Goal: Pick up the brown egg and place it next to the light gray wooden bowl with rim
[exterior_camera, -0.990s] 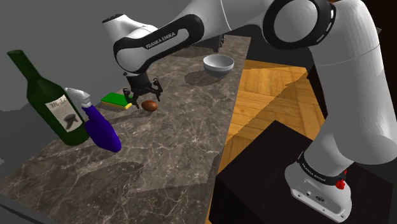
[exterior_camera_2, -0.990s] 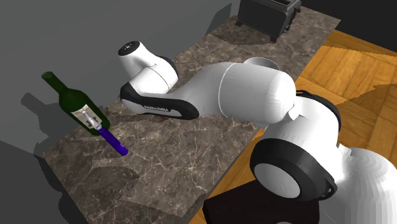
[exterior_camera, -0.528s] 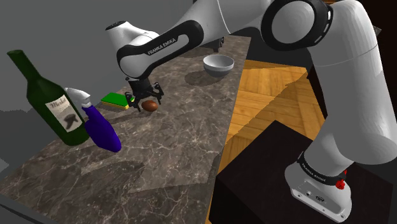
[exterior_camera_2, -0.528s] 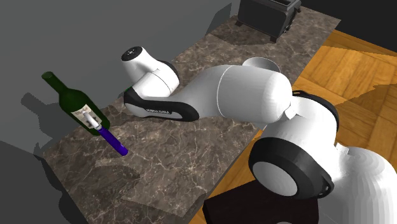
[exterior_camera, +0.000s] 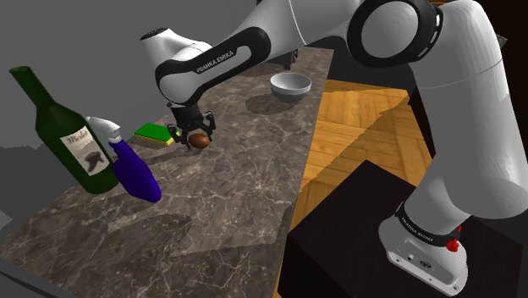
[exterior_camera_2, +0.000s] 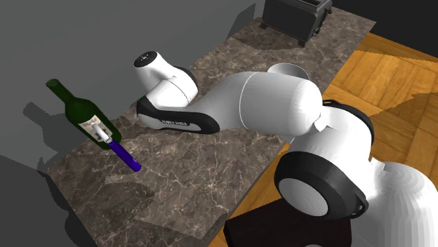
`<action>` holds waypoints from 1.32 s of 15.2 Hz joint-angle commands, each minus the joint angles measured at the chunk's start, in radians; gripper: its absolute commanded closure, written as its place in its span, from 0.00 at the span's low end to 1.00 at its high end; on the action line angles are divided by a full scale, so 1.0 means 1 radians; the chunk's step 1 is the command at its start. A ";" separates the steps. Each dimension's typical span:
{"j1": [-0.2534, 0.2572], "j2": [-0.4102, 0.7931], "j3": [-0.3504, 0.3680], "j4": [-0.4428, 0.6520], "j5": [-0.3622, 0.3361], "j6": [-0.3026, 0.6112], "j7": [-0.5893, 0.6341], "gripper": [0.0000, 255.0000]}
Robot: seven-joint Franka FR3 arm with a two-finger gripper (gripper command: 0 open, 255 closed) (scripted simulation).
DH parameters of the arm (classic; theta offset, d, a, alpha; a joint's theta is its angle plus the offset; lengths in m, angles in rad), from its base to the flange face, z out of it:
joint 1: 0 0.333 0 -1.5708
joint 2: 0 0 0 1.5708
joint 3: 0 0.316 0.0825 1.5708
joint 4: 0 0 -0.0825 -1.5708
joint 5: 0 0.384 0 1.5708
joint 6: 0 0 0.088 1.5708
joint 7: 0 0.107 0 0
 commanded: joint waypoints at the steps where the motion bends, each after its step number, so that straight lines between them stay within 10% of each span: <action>1: 0.000 0.000 0.000 0.000 0.000 0.000 0.000 1.00; 20: 0.004 -0.058 0.013 0.110 0.024 -0.164 -0.027 1.00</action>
